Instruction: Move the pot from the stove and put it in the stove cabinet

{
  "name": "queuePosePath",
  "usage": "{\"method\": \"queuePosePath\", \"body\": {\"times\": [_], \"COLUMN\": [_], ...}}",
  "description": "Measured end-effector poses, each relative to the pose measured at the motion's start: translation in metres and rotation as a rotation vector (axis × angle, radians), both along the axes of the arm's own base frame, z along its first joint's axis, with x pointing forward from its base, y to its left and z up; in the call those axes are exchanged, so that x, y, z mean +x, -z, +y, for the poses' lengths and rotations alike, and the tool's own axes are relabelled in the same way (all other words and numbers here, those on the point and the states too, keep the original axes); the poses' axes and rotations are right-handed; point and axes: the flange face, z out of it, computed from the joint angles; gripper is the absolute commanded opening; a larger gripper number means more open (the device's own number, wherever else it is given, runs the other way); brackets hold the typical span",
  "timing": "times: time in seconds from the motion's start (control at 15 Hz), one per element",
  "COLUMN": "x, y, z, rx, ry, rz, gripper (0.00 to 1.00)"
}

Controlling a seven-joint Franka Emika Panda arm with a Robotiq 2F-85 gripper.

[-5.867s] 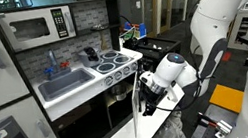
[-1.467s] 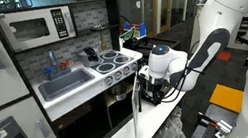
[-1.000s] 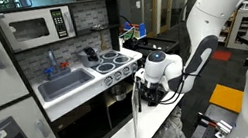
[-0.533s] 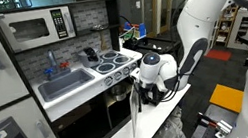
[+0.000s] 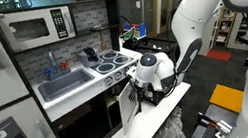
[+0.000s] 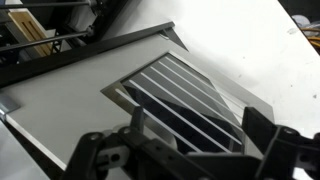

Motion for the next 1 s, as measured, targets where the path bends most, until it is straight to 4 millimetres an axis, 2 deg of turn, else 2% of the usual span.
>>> {"method": "queuePosePath", "body": {"times": [0.4,1.0], "x": [0.012,0.030], "y": [-0.004,0.011], "z": [0.002,0.001], "rx": [-0.014,-0.047], "ry": [-0.008,-0.019], "rz": [-0.060,-0.107], "gripper": [1.00,1.00]}}
